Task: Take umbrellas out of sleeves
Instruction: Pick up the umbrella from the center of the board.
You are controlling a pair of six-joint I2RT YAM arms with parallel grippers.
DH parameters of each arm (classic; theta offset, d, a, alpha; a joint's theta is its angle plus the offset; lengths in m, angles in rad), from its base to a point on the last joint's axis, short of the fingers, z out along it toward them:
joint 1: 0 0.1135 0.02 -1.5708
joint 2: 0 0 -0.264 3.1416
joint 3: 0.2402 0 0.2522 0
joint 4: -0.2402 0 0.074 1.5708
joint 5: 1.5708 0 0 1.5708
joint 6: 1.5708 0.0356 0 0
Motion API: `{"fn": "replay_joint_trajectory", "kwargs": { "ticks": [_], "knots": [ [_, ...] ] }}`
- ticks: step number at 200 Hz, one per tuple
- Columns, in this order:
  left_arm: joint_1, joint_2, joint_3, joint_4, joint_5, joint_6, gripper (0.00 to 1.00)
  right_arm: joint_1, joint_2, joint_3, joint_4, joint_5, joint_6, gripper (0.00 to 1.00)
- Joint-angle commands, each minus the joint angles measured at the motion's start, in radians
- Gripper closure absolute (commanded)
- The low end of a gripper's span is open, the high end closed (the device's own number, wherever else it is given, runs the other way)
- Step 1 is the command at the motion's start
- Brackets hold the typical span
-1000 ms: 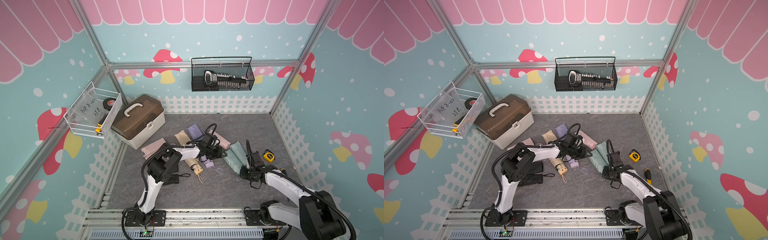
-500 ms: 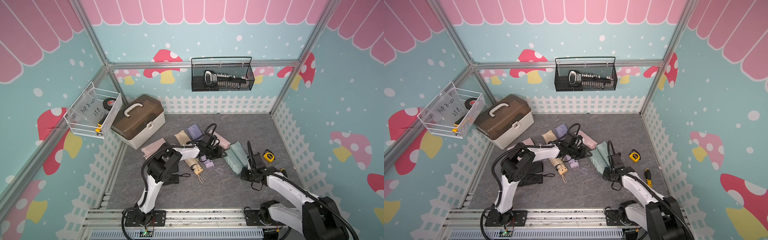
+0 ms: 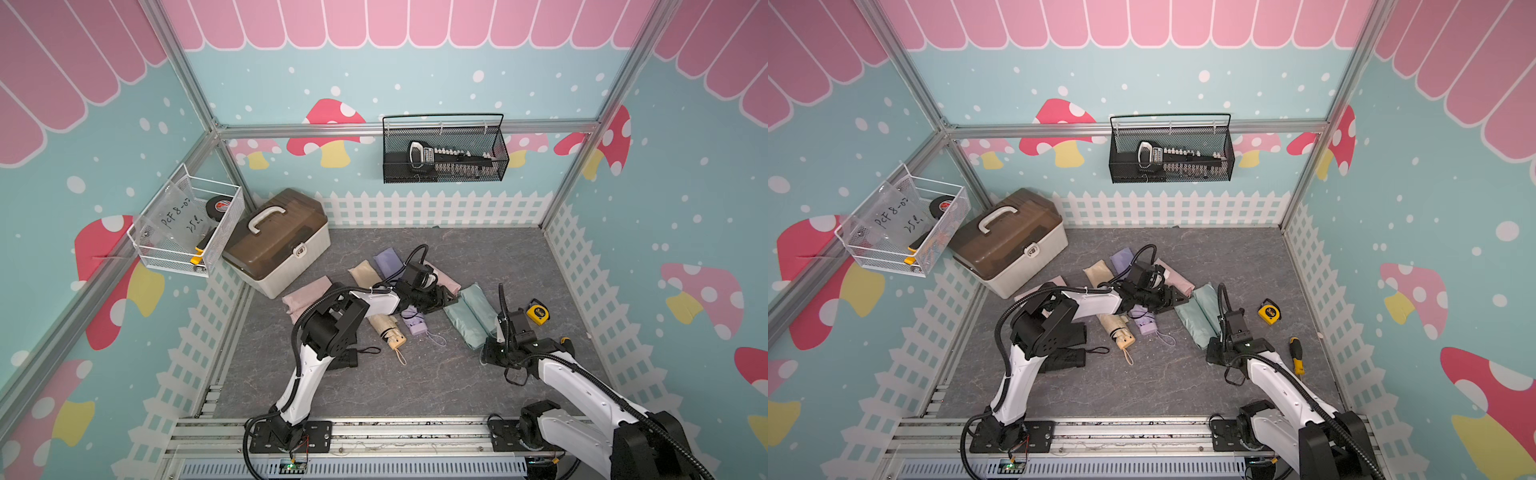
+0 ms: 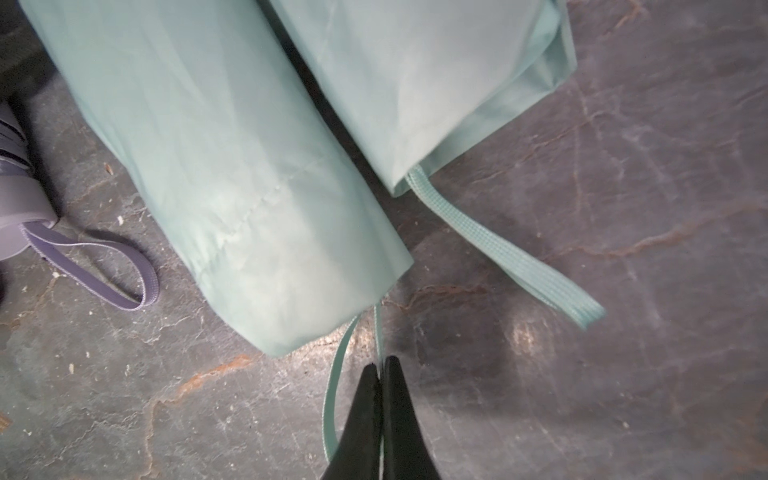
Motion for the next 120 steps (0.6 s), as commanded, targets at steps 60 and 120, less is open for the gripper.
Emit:
{"fn": "replay_joint_trajectory", "kwargs": {
  "ticks": [60,120],
  "knots": [
    [0.0,0.026,-0.011,-0.018,-0.025,-0.02,1.0,0.004,-0.001,-0.018,-0.007,-0.014,-0.014,1.0],
    [0.034,-0.069,0.046,-0.131,-0.094,0.124,1.0,0.008,-0.067,-0.059,-0.029,-0.1,0.012,1.0]
  ]
}}
